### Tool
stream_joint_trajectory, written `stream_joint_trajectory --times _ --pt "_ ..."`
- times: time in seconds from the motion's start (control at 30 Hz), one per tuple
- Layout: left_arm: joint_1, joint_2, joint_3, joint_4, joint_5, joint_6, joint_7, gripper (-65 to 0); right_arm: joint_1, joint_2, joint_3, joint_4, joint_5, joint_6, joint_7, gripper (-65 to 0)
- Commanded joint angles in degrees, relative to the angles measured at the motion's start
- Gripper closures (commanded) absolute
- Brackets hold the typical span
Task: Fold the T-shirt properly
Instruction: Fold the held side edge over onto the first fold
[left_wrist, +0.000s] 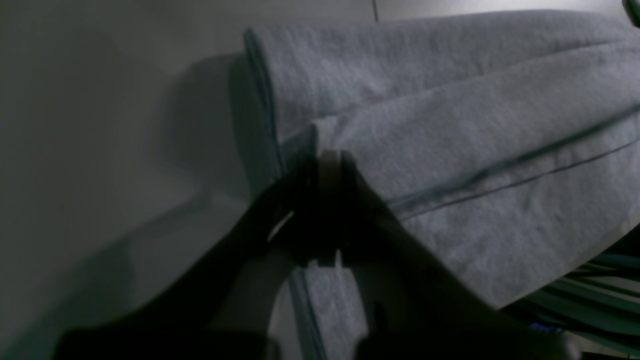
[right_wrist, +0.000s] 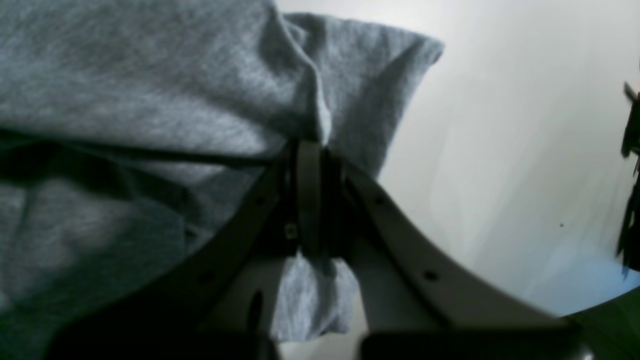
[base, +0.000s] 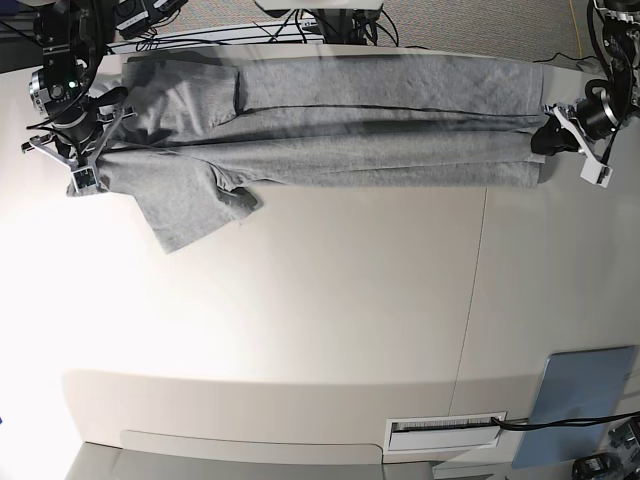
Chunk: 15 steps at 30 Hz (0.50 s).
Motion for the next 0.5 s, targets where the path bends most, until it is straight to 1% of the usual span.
stream_joint_trajectory --times 0.0,0.03,0.07,0.17,0.23,0.3,0.33,0.47 --pt "-0.13 -1.4 -0.68 0.81 -0.59 -0.2 -1.03 0.0 0.13 1.14 0.81 0.83 -0.81 -0.72 -0.22 0.0" --pt "-0.13 -1.4 -0.68 0.81 -0.59 -0.2 -1.03 0.0 0.13 1.14 0.81 0.79 -0.81 -0.72 -0.22 0.0" --pt "-0.13 -1.4 -0.68 0.81 -0.59 -0.2 -1.03 0.0 0.13 1.14 0.81 0.79 -0.76 -0.74 -0.2 -1.9" --pt "-0.13 -1.42 -0.68 0.81 -0.57 -0.22 -0.98 0.0 0.13 1.14 0.81 0.79 -0.72 -0.72 -0.5 -13.9" --pt "-0.13 -1.42 -0.68 0.81 -0.57 -0.24 -0.96 0.0 0.13 1.14 0.81 0.79 -0.72 -0.72 -2.27 -19.6" --pt "-0.13 -1.44 -0.68 0.81 -0.57 -0.24 -0.74 -0.1 0.15 1.16 0.81 0.87 -0.72 -0.72 -3.96 -20.7" --pt "-0.13 -1.46 -0.68 0.81 -0.57 -0.24 -0.72 -4.3 0.15 1.16 0.81 1.05 -0.7 -0.72 -4.39 -20.7" --pt "-0.15 -1.97 -0.68 0.81 -0.55 -0.42 0.35 -25.3 0.61 1.16 0.83 3.13 -0.46 -0.7 -4.28 -20.7"
